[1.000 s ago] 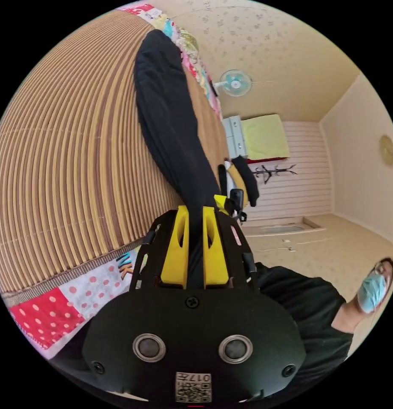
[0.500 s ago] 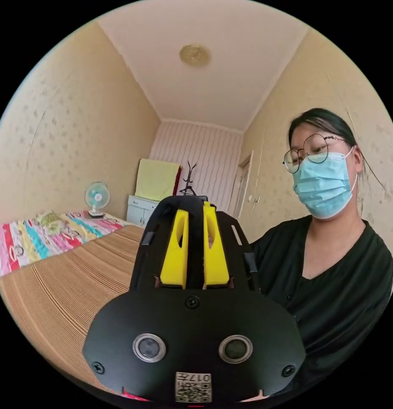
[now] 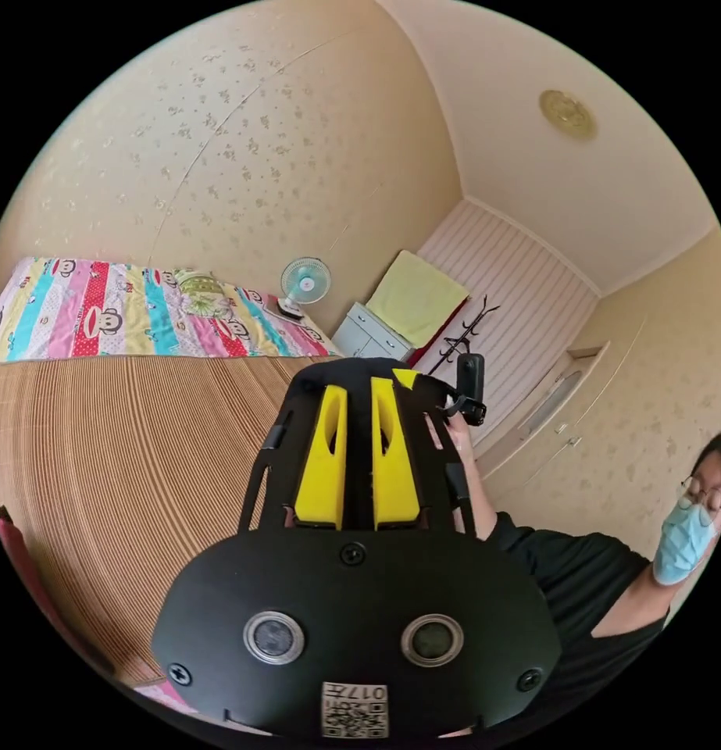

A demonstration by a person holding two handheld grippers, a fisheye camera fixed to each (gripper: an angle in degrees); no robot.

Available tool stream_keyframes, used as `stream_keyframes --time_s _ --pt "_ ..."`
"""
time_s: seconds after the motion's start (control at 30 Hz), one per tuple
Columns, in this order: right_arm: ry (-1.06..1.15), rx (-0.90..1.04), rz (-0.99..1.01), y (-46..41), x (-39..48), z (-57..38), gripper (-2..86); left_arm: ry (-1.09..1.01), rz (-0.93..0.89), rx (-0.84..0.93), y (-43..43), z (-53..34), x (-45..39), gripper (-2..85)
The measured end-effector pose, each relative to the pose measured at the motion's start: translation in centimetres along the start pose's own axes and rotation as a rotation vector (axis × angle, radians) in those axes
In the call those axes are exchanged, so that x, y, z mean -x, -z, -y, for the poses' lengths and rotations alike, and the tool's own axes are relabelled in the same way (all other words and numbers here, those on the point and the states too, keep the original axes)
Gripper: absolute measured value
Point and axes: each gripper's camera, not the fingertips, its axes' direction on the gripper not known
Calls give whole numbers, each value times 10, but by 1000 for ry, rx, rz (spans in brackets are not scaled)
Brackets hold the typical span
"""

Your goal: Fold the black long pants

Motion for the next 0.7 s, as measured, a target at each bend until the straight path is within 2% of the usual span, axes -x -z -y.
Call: stream_keyframes --time_s 0.07,0.13,0.2,0.33,0.4,0.5,0.57,0.6,0.7 --pt "57 9 -54 -15 0 -10 11 -53 11 -5 -9 -15 18 52" --pt "98 89 -137 -39 -2 -39 12 -15 45 52 -23 -49 33 52" --pt "91 162 -104 -60 -25 -109 16 -19 59 94 -40 -102 43 53" --pt "59 282 23 -67 -59 -240 27 117 -37 246 -83 -255 55 55" --pt "-36 411 62 -74 -78 -321 43 188 -39 316 -101 -314 52 60" --pt "-250 515 49 -80 -103 -387 71 312 29 413 -126 -380 53 68" --pt "-355 488 35 -73 -117 -396 108 346 68 444 -133 -393 55 72" --pt "-408 407 29 -62 -125 -391 153 353 63 443 -133 -392 57 73" --pt "-404 188 44 -39 -138 -355 199 339 21 399 -129 -371 60 81"
